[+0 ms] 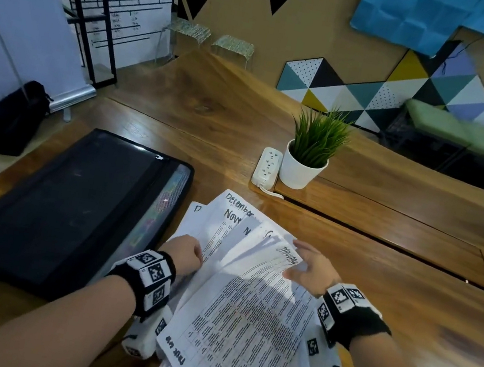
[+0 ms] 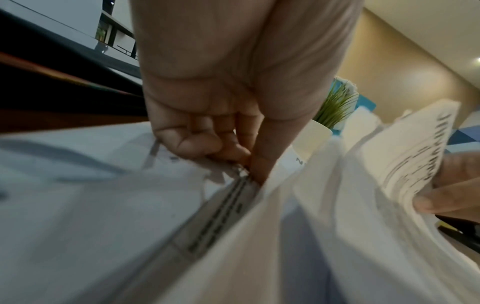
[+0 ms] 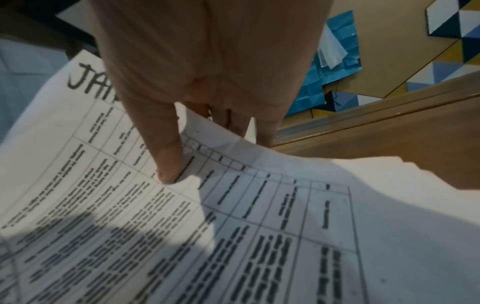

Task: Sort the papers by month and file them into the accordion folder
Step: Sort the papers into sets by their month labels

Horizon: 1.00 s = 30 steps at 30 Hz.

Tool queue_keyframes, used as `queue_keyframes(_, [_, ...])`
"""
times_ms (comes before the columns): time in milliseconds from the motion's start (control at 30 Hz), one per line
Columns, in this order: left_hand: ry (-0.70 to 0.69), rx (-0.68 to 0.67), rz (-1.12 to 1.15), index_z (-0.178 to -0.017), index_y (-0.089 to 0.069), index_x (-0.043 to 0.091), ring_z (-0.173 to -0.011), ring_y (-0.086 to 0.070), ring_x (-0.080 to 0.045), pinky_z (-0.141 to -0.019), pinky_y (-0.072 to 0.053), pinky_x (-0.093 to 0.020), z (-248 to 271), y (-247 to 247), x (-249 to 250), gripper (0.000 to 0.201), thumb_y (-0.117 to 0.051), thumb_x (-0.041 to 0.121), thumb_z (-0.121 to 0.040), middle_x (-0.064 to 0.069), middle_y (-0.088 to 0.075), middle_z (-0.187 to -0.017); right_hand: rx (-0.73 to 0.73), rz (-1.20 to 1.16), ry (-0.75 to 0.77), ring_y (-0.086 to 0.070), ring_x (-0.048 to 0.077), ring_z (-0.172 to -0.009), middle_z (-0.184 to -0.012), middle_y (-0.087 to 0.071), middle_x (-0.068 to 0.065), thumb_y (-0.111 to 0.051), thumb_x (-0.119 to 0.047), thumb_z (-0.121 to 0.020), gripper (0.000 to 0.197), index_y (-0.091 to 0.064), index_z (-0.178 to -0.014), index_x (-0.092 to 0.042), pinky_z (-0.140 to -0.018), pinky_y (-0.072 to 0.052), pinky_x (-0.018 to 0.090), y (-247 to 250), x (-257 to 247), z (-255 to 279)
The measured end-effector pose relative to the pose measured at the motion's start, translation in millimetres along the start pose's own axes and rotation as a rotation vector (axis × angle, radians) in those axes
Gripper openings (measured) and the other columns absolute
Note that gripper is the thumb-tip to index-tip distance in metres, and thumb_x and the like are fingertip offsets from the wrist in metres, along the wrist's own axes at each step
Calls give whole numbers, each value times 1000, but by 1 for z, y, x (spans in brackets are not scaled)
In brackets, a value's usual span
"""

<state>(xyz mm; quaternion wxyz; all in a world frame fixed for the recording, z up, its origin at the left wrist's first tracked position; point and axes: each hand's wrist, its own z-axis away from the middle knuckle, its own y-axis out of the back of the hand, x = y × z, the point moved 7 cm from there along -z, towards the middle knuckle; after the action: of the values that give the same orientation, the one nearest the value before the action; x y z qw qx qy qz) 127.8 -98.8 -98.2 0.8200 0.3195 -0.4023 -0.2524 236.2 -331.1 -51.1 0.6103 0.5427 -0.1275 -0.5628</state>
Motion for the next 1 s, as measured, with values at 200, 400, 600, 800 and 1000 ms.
queue_keyframes(200, [53,214,-14,-126,-51,15,-123,-42,-28,-103,-39,-39,10,17,-8,40,-55,33,-90,-10,-44,-133,-82,35,-65,-46,18,-121,-145,-36,-4,-66,-25,-80,56,-47,-132,-19,-94,-42,32,-7,-10,-25])
queue_keyframes(400, [202,45,253,-144,-25,0,-129,-41,-30,-100,-38,-33,8,12,-8,91,-60,57,-82,-18,-34,-145,30,-9,-145,-48,18,-108,-130,-48,3,-68,-23,-80,54,-44,-127,-17,-80,-47,27,-12,-18,-29])
queue_keyframes(600, [202,-94,288,-133,-42,1,-118,-52,-25,-95,-43,-30,3,4,-18,79,-68,51,-78,-11,-50,-136,218,-66,-558,-48,30,-117,-135,-42,14,-68,-41,-78,79,-29,-138,-5,-98,-44,43,5,39,27])
queue_keyframes(800, [204,-193,393,-117,-60,6,-99,-63,-20,-94,-50,-36,7,-3,-29,75,-70,58,-63,-5,-66,-112,-80,-293,-698,-60,20,-75,-91,-60,6,-70,-50,-69,71,-54,-116,0,-67,-54,32,-61,90,94])
queue_keyframes(1000, [180,-265,458,-136,-46,5,-124,-50,-27,-105,-38,-35,18,-19,-4,66,-66,41,-84,-9,-50,-138,-75,-303,-591,-63,22,-83,-108,-61,14,-65,-38,-83,48,-53,-107,2,-74,-56,31,-60,16,67])
